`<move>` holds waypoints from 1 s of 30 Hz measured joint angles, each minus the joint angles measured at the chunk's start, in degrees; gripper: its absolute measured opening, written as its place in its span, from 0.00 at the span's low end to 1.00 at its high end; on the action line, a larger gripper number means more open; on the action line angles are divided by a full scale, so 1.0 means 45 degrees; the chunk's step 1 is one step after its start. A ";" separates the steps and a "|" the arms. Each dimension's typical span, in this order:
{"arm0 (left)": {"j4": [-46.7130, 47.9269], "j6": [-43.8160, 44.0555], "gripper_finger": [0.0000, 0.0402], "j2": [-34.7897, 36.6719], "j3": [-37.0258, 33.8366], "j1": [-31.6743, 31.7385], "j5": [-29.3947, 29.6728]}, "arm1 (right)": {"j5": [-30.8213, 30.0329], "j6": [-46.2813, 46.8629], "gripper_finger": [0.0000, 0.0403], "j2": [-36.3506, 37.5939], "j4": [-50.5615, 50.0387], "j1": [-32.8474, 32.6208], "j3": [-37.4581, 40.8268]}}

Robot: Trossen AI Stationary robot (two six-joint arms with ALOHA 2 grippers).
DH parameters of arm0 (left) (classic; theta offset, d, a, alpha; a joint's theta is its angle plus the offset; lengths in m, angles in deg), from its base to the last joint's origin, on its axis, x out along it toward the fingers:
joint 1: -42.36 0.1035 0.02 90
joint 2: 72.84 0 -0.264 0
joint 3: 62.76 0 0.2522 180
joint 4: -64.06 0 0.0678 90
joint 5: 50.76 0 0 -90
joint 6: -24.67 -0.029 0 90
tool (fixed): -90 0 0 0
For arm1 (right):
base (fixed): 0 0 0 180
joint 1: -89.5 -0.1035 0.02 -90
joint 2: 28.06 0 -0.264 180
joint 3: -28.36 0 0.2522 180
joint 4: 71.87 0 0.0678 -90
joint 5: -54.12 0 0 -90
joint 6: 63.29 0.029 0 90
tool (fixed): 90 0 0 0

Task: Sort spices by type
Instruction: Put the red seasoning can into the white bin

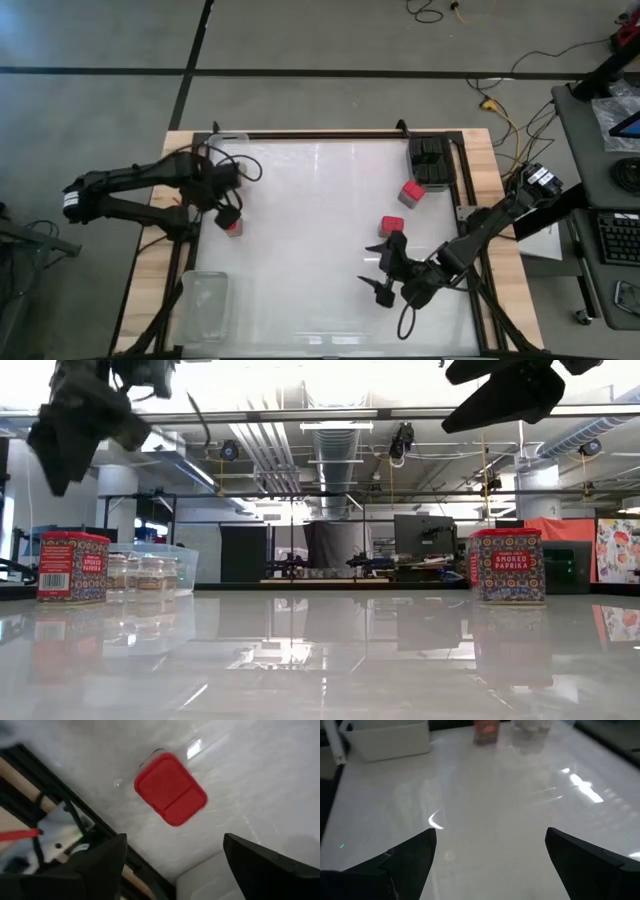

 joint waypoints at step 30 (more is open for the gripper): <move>-0.3487 0.6669 0.82 -0.0586 -0.2732 0.0315 0.0899 | 0.3916 -0.1173 0.90 0.0000 -0.0136 -0.0889 -0.0023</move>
